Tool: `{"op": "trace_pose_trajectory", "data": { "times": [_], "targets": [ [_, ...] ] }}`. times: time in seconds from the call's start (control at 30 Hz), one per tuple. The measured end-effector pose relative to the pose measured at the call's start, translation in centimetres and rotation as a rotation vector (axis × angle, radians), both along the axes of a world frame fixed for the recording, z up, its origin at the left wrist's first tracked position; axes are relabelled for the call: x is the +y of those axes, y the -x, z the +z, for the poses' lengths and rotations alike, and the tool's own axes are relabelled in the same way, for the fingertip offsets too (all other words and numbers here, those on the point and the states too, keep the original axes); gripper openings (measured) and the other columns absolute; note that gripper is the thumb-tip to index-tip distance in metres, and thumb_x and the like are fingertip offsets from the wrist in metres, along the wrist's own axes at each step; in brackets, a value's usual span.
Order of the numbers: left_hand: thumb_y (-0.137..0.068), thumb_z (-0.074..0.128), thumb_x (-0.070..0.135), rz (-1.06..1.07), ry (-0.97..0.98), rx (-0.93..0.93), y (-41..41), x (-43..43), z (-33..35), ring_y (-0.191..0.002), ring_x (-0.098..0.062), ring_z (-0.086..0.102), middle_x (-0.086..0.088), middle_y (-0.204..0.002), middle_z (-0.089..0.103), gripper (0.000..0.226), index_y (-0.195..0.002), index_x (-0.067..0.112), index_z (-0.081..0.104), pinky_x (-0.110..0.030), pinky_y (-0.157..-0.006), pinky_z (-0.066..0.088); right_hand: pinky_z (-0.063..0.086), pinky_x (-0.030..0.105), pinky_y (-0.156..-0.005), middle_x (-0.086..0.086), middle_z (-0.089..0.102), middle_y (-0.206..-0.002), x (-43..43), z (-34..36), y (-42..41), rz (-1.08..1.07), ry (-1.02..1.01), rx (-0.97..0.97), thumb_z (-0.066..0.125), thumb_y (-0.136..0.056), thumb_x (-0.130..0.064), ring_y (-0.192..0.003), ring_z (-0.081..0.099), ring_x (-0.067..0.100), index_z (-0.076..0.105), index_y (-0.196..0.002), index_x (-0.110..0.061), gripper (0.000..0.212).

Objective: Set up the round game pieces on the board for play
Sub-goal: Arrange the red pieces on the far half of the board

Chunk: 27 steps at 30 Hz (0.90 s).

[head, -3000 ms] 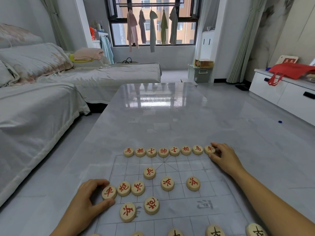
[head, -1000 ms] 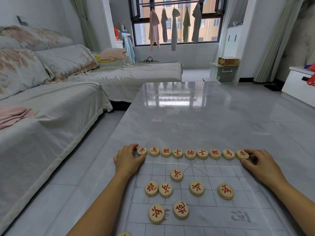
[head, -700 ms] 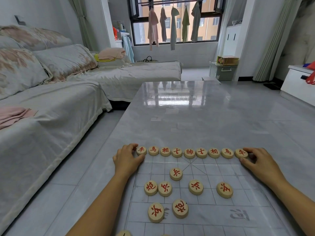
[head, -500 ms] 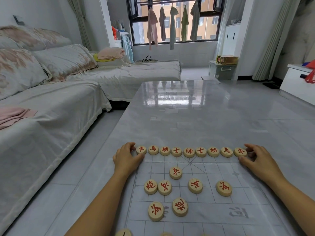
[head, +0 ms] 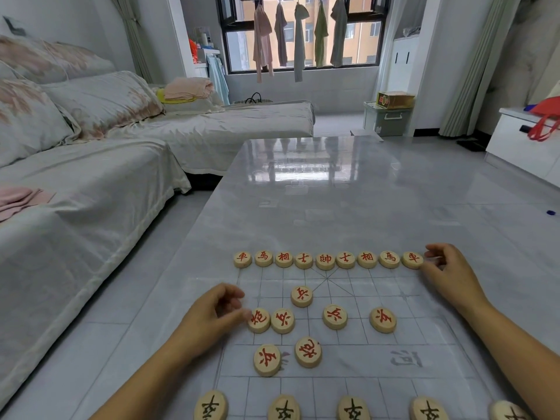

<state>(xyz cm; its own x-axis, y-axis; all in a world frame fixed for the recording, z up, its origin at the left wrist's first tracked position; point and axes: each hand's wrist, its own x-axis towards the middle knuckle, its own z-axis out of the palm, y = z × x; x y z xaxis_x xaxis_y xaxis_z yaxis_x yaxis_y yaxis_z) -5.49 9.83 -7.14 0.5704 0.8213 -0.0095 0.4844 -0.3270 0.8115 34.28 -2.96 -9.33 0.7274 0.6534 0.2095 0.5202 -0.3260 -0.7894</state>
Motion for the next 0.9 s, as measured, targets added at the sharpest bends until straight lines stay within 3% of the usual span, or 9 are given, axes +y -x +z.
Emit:
{"op": "trace_pose_trajectory", "data": {
  "times": [0.1, 0.2, 0.27, 0.33, 0.47, 0.57, 0.67, 0.8, 0.9],
  "targets": [
    [-0.054, 0.065, 0.067, -0.096, -0.184, 0.109, 0.3, -1.2, -0.3, -0.098, -0.004, 0.052, 0.011, -0.101, 0.060, 0.054, -0.098, 0.037, 0.057, -0.029, -0.090, 0.041, 0.040, 0.033, -0.080, 0.010, 0.056, -0.113, -0.1, -0.1, -0.1, -0.006, -0.033, 0.021, 0.060, -0.085, -0.012, -0.093, 0.052, 0.020, 0.051, -0.117, -0.011, 0.033],
    [-0.050, 0.059, 0.070, -0.106, -0.259, 0.129, -0.1, -1.2, -0.3, -0.100, -0.006, 0.051, 0.011, -0.104, 0.059, 0.065, -0.105, 0.036, 0.055, -0.035, -0.093, 0.039, 0.038, 0.033, -0.079, 0.011, 0.057, -0.112, -0.2, -0.2, -0.2, -0.015, -0.082, 0.046, 0.058, -0.085, -0.009, -0.093, 0.051, 0.020, 0.053, -0.113, -0.013, 0.029],
    [-0.054, 0.067, 0.066, -0.109, -0.310, 0.146, -0.1, -1.0, -0.5, -0.100, -0.008, 0.051, 0.010, -0.105, 0.059, 0.064, -0.108, 0.032, 0.058, -0.036, -0.094, 0.039, 0.037, 0.032, -0.080, 0.014, 0.056, -0.113, -0.4, 0.1, -0.1, -0.013, -0.104, 0.051, 0.056, -0.086, -0.006, -0.093, 0.049, 0.019, 0.054, -0.112, -0.012, 0.027],
    [-0.064, 0.077, 0.048, -0.091, -0.331, 0.130, -0.2, -0.9, -0.9, -0.101, -0.009, 0.052, 0.008, -0.105, 0.059, 0.050, -0.107, 0.029, 0.060, -0.038, -0.096, 0.039, 0.037, 0.030, -0.078, 0.017, 0.054, -0.115, -0.7, 0.4, 0.1, -0.021, -0.131, 0.035, 0.054, -0.086, -0.002, -0.091, 0.048, 0.019, 0.055, -0.111, -0.009, 0.027],
    [-0.069, 0.078, 0.037, -0.068, -0.332, 0.108, -0.3, -0.9, -1.0, -0.100, -0.008, 0.052, 0.008, -0.104, 0.059, 0.044, -0.108, 0.030, 0.060, -0.038, -0.096, 0.039, 0.036, 0.015, -0.068, 0.007, 0.051, -0.101, -0.8, 2.1, 2.8, 0.103, -0.092, -0.227, 0.056, -0.084, -0.001, -0.085, 0.049, 0.018, 0.060, -0.101, -0.009, 0.019],
    [-0.069, 0.076, 0.041, -0.079, -0.346, 0.142, -0.3, -0.9, -1.1, -0.101, -0.008, 0.050, 0.009, -0.105, 0.057, 0.049, -0.113, 0.030, 0.059, -0.035, -0.096, 0.038, 0.042, 0.018, -0.080, -0.002, 0.053, -0.100, 0.8, 4.0, 7.8, 0.463, 0.000, -0.352, 0.055, -0.088, -0.003, -0.096, 0.052, 0.015, 0.064, -0.099, -0.016, 0.019],
    [-0.072, 0.073, 0.042, -0.071, -0.353, 0.153, -0.3, -1.0, -1.1, -0.102, -0.008, 0.049, 0.009, -0.107, 0.057, 0.045, -0.113, 0.029, 0.060, -0.034, -0.098, 0.035, 0.028, 0.023, -0.106, -0.005, 0.047, -0.134, 2.9, 4.1, 13.6, 0.757, 0.208, -0.434, 0.049, -0.093, -0.021, -0.127, 0.038, 0.010, 0.054, -0.124, -0.022, 0.032],
    [-0.075, 0.072, 0.039, -0.066, -0.351, 0.146, -0.3, -1.1, -1.1, -0.101, -0.008, 0.048, 0.008, -0.106, 0.056, 0.043, -0.115, 0.028, 0.060, -0.032, -0.097, 0.035, 0.020, 0.030, -0.115, -0.003, 0.030, -0.152, 4.4, 3.1, 17.6, 0.838, 0.426, -0.594, 0.037, -0.098, -0.028, -0.139, 0.025, 0.014, 0.033, -0.142, -0.021, 0.045],
    [-0.078, 0.070, 0.036, -0.040, -0.352, 0.127, -0.3, -1.2, -1.1, -0.099, -0.009, 0.049, 0.007, -0.104, 0.056, 0.040, -0.116, 0.027, 0.060, -0.032, -0.095, 0.037, 0.029, 0.027, -0.109, -0.001, 0.043, -0.143, 3.5, 3.1, 17.6, 0.804, 0.391, -0.626, 0.035, -0.098, -0.028, -0.129, 0.037, 0.015, 0.043, -0.136, -0.020, 0.039]
  ]
}}
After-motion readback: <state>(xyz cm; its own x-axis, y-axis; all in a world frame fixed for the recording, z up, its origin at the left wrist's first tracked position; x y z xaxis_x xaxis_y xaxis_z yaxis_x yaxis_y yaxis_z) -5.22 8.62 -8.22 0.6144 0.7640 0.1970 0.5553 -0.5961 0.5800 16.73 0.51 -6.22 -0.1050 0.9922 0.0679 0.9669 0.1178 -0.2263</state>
